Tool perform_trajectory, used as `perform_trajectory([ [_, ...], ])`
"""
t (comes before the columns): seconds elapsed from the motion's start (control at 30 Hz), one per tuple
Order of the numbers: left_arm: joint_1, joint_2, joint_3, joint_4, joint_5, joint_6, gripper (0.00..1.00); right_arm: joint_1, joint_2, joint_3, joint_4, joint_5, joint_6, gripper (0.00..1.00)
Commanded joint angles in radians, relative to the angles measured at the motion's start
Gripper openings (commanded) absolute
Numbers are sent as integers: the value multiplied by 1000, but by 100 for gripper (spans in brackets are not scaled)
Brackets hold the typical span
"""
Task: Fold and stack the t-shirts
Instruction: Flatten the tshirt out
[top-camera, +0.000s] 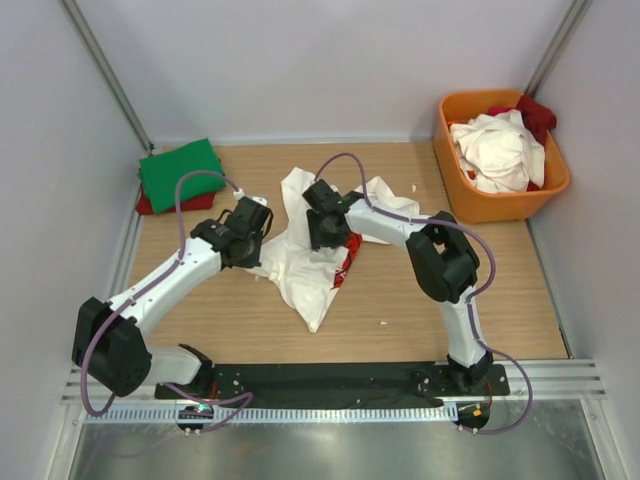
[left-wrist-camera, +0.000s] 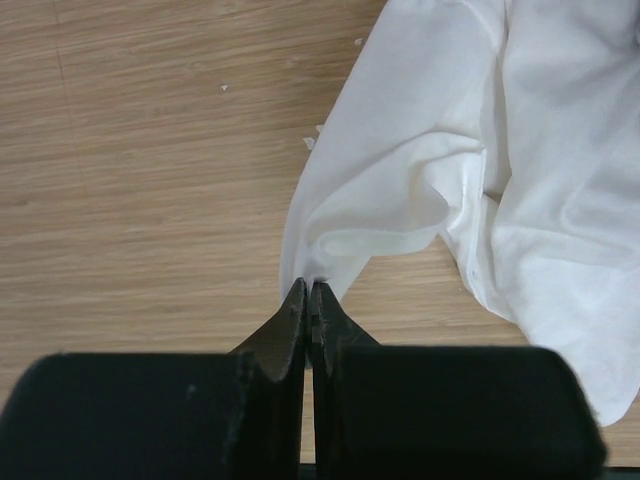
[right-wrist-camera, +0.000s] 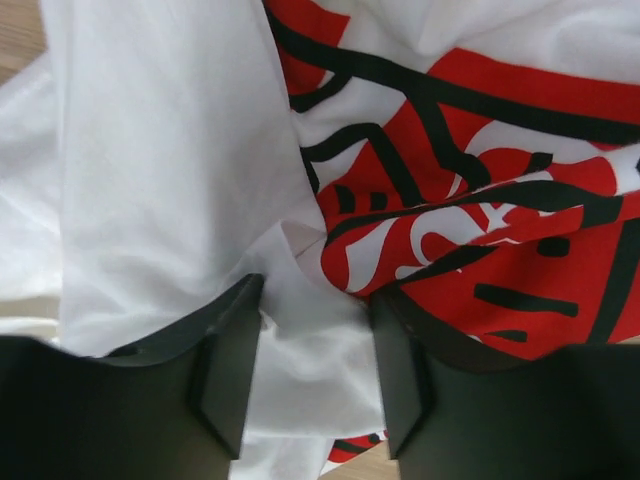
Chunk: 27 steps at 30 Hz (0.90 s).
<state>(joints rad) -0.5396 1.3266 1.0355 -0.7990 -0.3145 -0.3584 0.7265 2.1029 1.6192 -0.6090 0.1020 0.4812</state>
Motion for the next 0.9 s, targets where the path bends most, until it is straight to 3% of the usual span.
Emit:
perform_trajectory([
  [0.0, 10, 0, 26, -14, -15, 7, 0, 2, -70, -47, 29, 1, 16, 48],
  [0.13, 13, 3, 24, -17, -20, 7, 0, 10, -105, -87, 29, 13, 20, 31],
  [0.3, 18, 10, 24, -19, -31, 3, 0, 27, -167, -90, -23, 73, 23, 28],
  [0.4, 21, 16, 24, -23, -38, -1, 0, 37, -225, -76, -72, 119, 22, 20],
  [0.53, 24, 17, 23, -25, -49, -2, 0, 37, -314, -91, -107, 145, 28, 19],
  [0.57, 26, 20, 24, -26, -51, -4, 0, 37, -343, -107, -115, 146, 30, 7],
  [0.6, 27, 19, 24, -26, -52, -4, 0, 37, -359, -117, -115, 145, 33, 2],
  [0.7, 32, 20, 23, -26, -57, -4, 0, 37, -411, -159, -115, 137, 40, 2],
  [0.87, 38, 25, 23, -29, -60, -7, 0, 37, -489, -250, -121, 122, 69, 17],
])
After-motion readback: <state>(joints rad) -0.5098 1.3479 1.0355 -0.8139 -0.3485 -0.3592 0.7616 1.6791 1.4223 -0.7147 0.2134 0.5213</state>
